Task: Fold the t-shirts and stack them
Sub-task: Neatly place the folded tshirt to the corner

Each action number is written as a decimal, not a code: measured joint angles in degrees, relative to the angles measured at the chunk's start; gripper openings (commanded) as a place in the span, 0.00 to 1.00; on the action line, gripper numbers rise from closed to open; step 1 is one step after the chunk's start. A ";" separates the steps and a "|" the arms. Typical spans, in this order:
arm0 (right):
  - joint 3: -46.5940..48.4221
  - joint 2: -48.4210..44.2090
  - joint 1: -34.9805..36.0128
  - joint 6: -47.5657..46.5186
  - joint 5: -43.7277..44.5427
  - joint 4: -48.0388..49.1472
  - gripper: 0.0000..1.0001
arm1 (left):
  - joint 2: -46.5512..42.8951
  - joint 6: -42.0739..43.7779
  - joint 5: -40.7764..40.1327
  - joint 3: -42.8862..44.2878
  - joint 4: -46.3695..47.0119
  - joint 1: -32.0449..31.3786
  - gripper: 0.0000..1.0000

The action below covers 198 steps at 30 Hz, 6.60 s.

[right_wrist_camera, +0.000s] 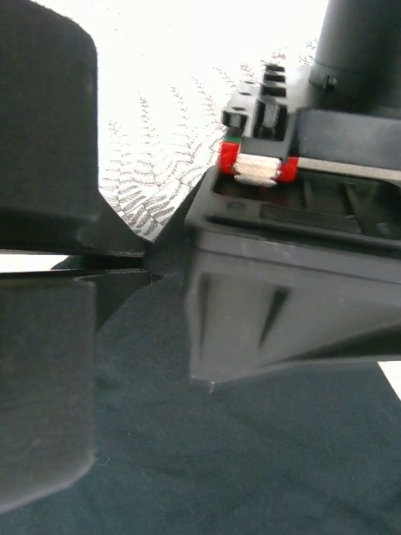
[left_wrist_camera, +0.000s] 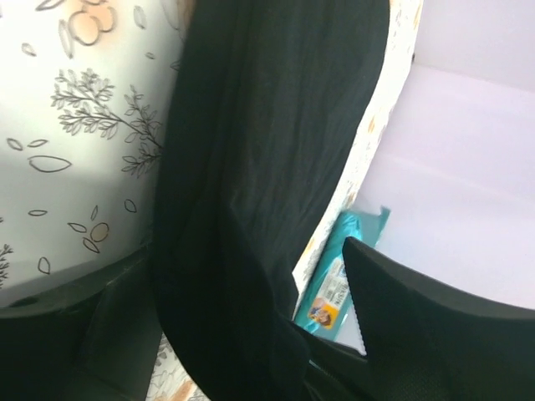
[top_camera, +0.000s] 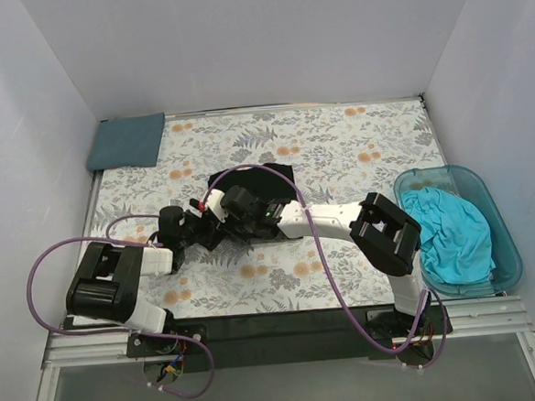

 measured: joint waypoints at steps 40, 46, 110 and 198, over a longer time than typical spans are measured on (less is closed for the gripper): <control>-29.73 -39.06 -5.68 9.60 9.88 -4.57 0.70 | 34.99 58.86 -34.80 65.83 -40.28 6.19 0.00; -29.70 -36.00 -6.38 11.08 8.41 -7.69 0.70 | 43.85 69.85 -42.45 78.68 -39.69 7.02 0.00; -24.24 -27.76 -8.26 12.61 9.77 -19.67 0.68 | 47.87 40.11 -37.55 84.48 -30.51 28.85 0.00; -25.29 -64.04 -9.18 22.32 24.98 -26.08 0.95 | -10.91 45.66 -17.29 49.72 -42.60 24.22 0.95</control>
